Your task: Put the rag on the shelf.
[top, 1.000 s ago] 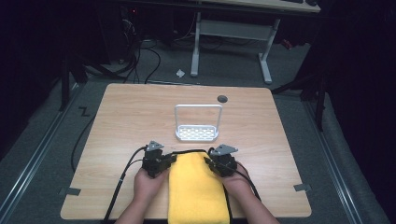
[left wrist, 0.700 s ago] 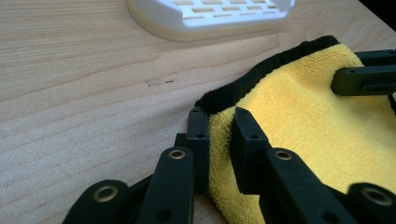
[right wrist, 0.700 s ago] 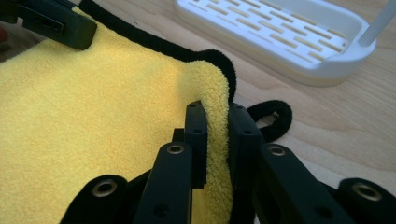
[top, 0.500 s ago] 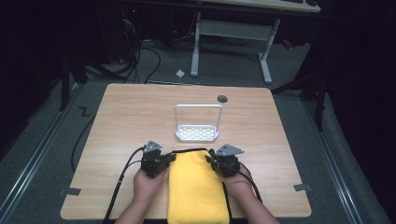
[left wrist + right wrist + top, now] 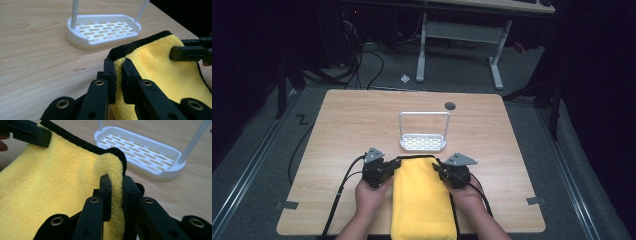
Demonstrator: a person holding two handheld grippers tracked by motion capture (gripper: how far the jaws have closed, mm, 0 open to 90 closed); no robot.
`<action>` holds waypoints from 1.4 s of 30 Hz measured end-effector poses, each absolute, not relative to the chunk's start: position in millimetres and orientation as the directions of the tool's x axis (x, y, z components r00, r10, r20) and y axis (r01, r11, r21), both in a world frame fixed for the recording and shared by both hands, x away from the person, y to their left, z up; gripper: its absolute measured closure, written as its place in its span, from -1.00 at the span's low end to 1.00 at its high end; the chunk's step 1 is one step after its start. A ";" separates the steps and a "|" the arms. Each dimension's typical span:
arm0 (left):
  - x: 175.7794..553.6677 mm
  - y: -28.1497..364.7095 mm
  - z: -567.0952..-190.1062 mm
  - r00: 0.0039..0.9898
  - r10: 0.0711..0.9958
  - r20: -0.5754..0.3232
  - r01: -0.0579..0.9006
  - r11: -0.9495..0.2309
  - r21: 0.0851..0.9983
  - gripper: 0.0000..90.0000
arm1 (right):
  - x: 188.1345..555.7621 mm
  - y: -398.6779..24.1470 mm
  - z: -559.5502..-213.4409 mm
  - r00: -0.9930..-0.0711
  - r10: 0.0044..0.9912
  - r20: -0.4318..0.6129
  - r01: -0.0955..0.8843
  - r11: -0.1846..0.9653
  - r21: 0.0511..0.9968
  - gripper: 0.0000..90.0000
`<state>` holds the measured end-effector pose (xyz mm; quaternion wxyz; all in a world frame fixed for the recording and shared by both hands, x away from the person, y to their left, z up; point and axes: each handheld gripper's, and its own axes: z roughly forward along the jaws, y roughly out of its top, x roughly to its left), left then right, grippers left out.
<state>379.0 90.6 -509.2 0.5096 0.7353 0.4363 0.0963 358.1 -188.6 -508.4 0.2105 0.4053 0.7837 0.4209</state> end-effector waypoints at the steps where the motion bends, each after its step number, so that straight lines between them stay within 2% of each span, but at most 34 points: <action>1: 378.4 90.4 -507.5 0.603 0.740 -0.298 0.538 -0.101 0.837 0.86 | 358.1 -188.8 -506.9 -0.579 0.815 0.012 0.455 0.311 0.835 0.80; 10: 371.0 88.0 -488.6 0.634 0.725 -0.269 0.477 -0.094 0.874 0.87 | 354.6 -193.0 -496.5 -0.565 0.824 0.026 0.438 0.274 0.856 0.80; 22: 370.1 83.5 -455.7 0.657 0.716 -0.235 0.408 -0.076 0.910 0.87 | 348.9 -197.5 -471.1 -0.558 0.829 -0.034 0.331 0.260 0.907 0.80; 42: 384.4 81.8 -384.6 0.672 0.722 -0.165 0.270 -0.031 0.962 0.88 | 356.9 -202.5 -402.2 -0.526 0.846 -0.091 0.158 0.202 0.967 0.79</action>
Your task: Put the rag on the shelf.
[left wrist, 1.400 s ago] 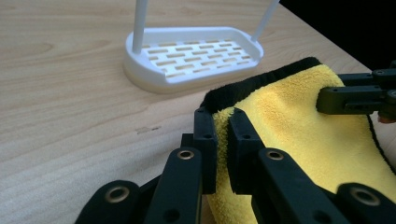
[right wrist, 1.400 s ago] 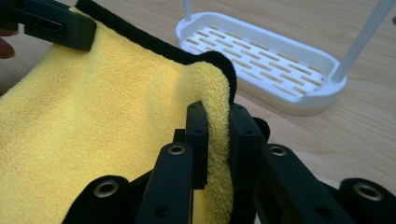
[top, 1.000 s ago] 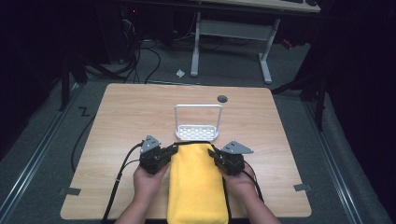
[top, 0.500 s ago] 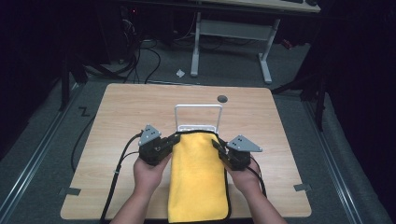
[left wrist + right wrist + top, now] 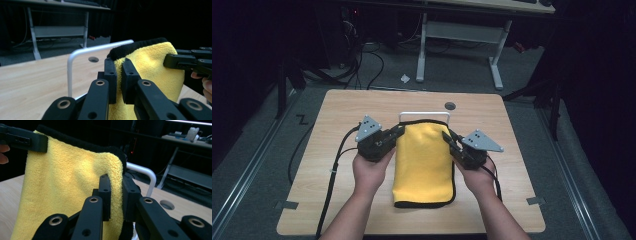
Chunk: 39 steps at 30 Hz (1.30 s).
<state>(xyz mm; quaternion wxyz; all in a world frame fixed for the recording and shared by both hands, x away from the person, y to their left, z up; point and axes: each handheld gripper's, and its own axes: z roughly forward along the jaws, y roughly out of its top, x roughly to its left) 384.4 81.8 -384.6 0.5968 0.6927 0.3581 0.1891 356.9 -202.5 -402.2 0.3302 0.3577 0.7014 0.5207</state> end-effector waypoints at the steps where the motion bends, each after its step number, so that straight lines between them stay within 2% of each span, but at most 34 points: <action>1: 385.2 82.0 -381.7 0.672 0.722 -0.164 0.266 -0.029 0.964 0.88 | 357.6 -202.1 -399.1 -0.524 0.846 -0.095 0.152 0.202 0.968 0.79; 28: 403.1 74.2 -315.7 0.687 0.720 -0.096 0.133 0.005 0.991 0.88 | 373.8 -207.8 -336.8 -0.478 0.872 -0.105 0.036 0.139 0.990 0.79; 39: 422.3 74.4 -311.8 0.684 0.724 -0.092 0.131 0.003 0.991 0.88 | 387.0 -210.7 -327.4 -0.468 0.877 -0.107 0.029 0.136 0.990 0.79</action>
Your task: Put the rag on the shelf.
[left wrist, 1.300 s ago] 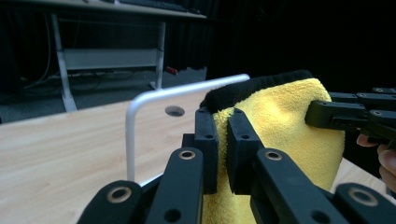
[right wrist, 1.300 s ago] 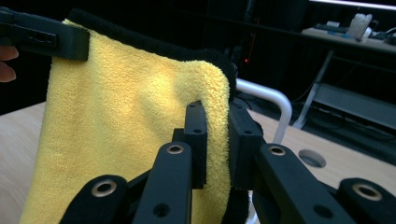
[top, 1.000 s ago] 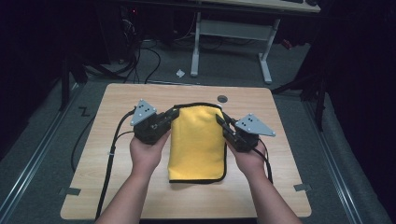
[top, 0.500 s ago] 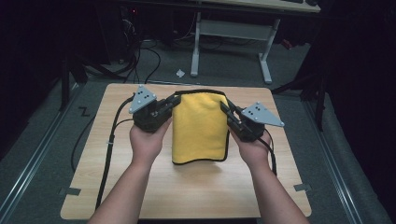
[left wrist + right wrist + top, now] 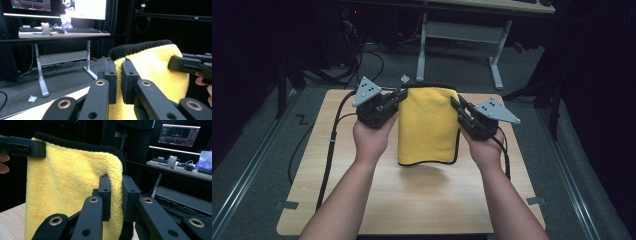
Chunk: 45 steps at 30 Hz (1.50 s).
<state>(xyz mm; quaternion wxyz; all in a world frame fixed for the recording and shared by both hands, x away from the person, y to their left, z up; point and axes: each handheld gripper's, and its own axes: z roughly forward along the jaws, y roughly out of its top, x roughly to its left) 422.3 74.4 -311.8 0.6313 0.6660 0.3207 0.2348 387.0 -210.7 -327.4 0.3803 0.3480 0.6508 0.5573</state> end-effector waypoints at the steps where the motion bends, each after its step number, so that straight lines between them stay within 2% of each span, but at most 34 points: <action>1: 423.8 74.3 -312.6 0.683 0.724 -0.094 0.134 0.002 0.991 0.88 | 388.6 -210.5 -328.0 -0.468 0.877 -0.106 0.030 0.135 0.990 0.79; 14: 454.5 71.4 -318.9 0.661 0.744 -0.102 0.164 -0.010 0.986 0.88 | 420.5 -209.5 -334.1 -0.456 0.888 -0.057 0.081 0.105 0.991 0.79; 31: 489.5 71.1 -300.3 0.649 0.756 -0.083 0.148 -0.019 0.989 0.88 | 454.6 -211.7 -316.1 -0.467 0.882 -0.060 0.079 0.109 0.991 0.79; 40: 526.5 66.5 -318.2 0.639 0.766 -0.069 0.189 -0.069 0.980 0.87 | 490.0 -216.6 -327.6 -0.480 0.872 -0.093 0.108 0.164 0.980 0.79; 45: 543.6 64.7 -333.4 0.639 0.766 -0.073 0.240 -0.108 0.965 0.86 | 506.2 -219.1 -339.2 -0.492 0.867 -0.082 0.164 0.185 0.969 0.79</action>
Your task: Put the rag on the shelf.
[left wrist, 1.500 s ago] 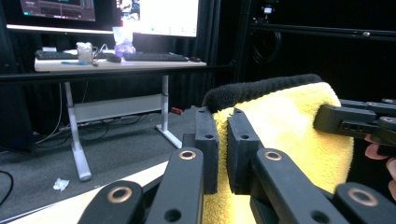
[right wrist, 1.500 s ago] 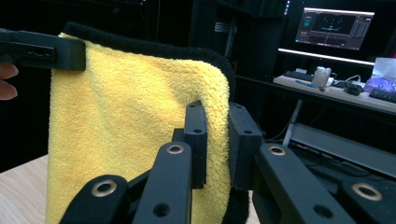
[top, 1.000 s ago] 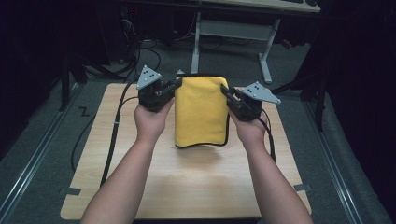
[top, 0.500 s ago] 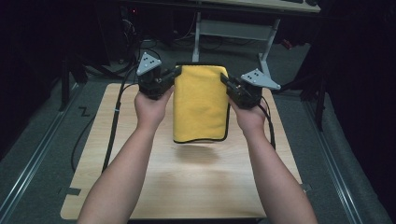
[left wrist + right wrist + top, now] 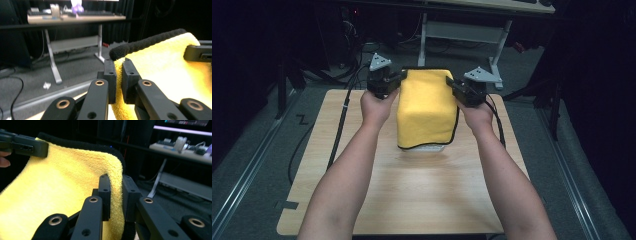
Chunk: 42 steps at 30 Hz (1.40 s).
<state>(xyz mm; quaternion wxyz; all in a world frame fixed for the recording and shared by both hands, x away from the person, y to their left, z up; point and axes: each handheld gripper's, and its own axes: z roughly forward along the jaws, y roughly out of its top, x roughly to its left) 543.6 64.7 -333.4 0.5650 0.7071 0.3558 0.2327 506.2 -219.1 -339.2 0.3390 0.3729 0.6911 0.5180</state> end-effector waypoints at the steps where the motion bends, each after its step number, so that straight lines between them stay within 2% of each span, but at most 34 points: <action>1: 546.1 64.1 -337.8 0.637 0.768 -0.072 0.253 -0.119 0.960 0.86 | 508.1 -219.2 -341.7 -0.495 0.865 -0.084 0.170 0.191 0.967 0.79; 12: 551.3 63.6 -387.3 0.631 0.768 -0.112 0.373 -0.174 0.911 0.88 | 519.4 -224.0 -382.4 -0.536 0.843 -0.052 0.272 0.231 0.934 0.79; 18: 552.4 67.8 -402.2 0.628 0.763 -0.152 0.423 -0.171 0.890 0.89 | 521.3 -225.0 -392.5 -0.557 0.831 -0.022 0.310 0.232 0.922 0.78; 35: 547.8 73.3 -435.0 0.642 0.742 -0.195 0.486 -0.197 0.851 0.89 | 527.8 -229.3 -421.2 -0.564 0.820 0.095 0.411 0.179 0.894 0.77; 40: 545.6 77.6 -440.7 0.643 0.738 -0.205 0.492 -0.192 0.849 0.89 | 528.6 -229.4 -425.5 -0.562 0.818 0.122 0.433 0.166 0.886 0.70; 42: 544.4 79.2 -443.7 0.646 0.733 -0.213 0.496 -0.192 0.847 0.89 | 528.6 -229.2 -425.6 -0.556 0.822 0.120 0.435 0.165 0.885 0.62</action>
